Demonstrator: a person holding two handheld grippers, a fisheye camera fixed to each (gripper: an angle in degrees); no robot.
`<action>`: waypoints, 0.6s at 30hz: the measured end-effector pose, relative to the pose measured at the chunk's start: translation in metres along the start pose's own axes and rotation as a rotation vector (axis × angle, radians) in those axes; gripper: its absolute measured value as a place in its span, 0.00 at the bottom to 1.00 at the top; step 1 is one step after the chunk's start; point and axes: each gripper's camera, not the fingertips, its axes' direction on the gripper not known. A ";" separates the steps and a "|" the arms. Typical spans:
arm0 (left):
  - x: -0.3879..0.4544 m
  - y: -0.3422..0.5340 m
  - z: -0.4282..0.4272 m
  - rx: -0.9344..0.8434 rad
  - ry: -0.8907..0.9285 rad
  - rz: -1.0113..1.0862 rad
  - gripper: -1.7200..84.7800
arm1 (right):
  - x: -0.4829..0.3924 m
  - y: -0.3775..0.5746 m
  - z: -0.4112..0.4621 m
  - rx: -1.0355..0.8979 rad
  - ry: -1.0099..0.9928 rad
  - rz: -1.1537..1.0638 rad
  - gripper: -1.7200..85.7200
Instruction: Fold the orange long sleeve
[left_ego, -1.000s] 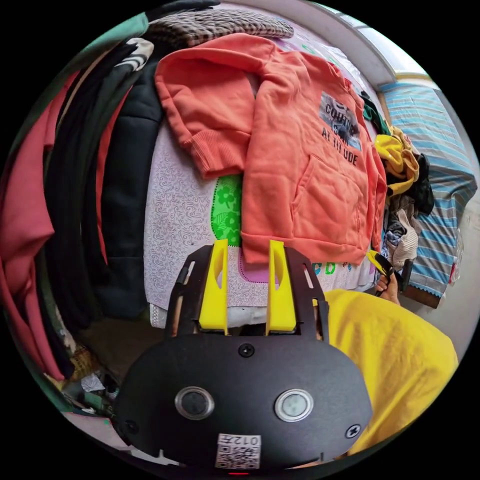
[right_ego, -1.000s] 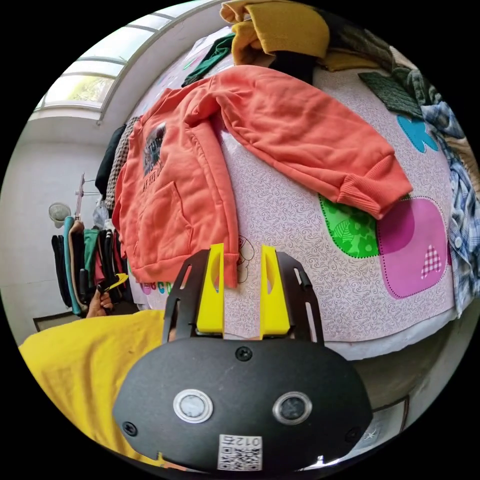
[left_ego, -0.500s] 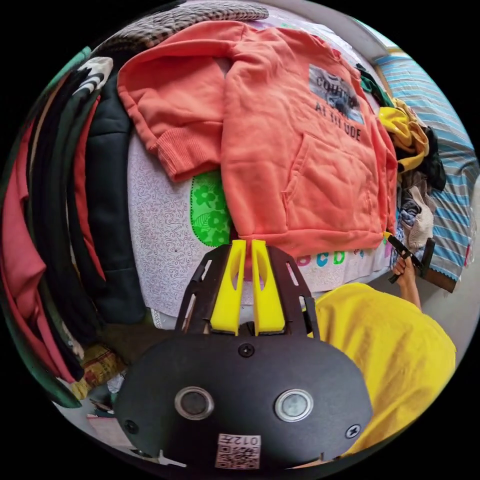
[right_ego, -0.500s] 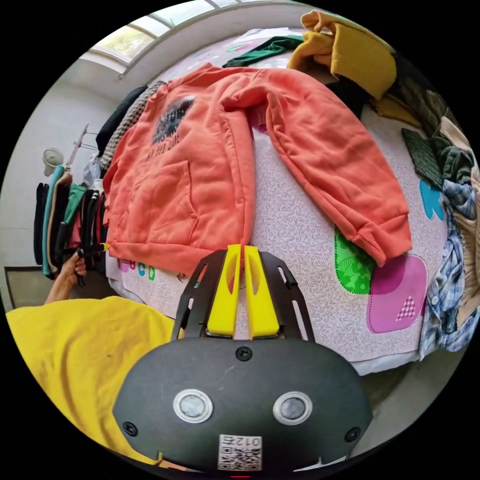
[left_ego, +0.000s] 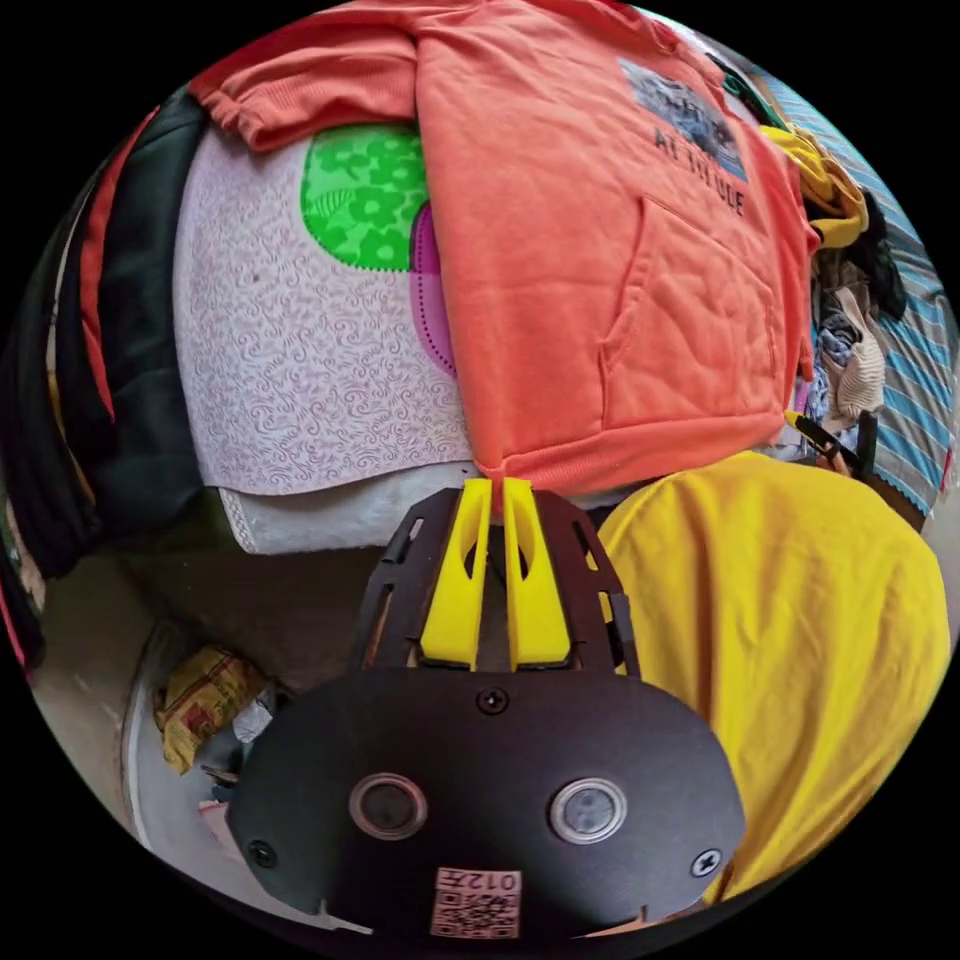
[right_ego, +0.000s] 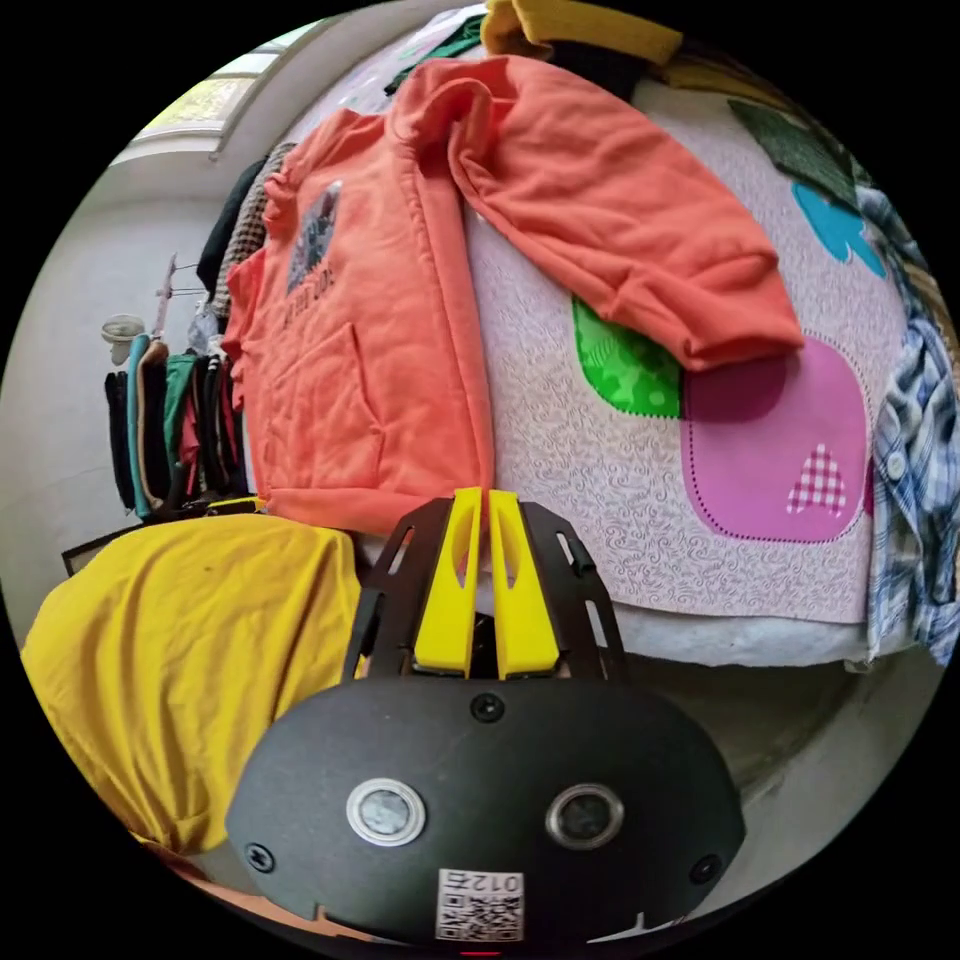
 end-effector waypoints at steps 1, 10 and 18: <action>0.003 0.005 0.005 0.013 0.004 -0.020 0.04 | 0.004 0.005 0.005 0.007 0.015 0.015 0.04; -0.051 0.072 0.002 0.199 0.280 -0.385 0.06 | 0.047 0.043 -0.030 0.137 0.055 0.110 0.08; 0.044 0.061 -0.044 0.356 0.049 -0.206 0.04 | 0.166 0.113 -0.090 0.658 -0.296 0.651 0.11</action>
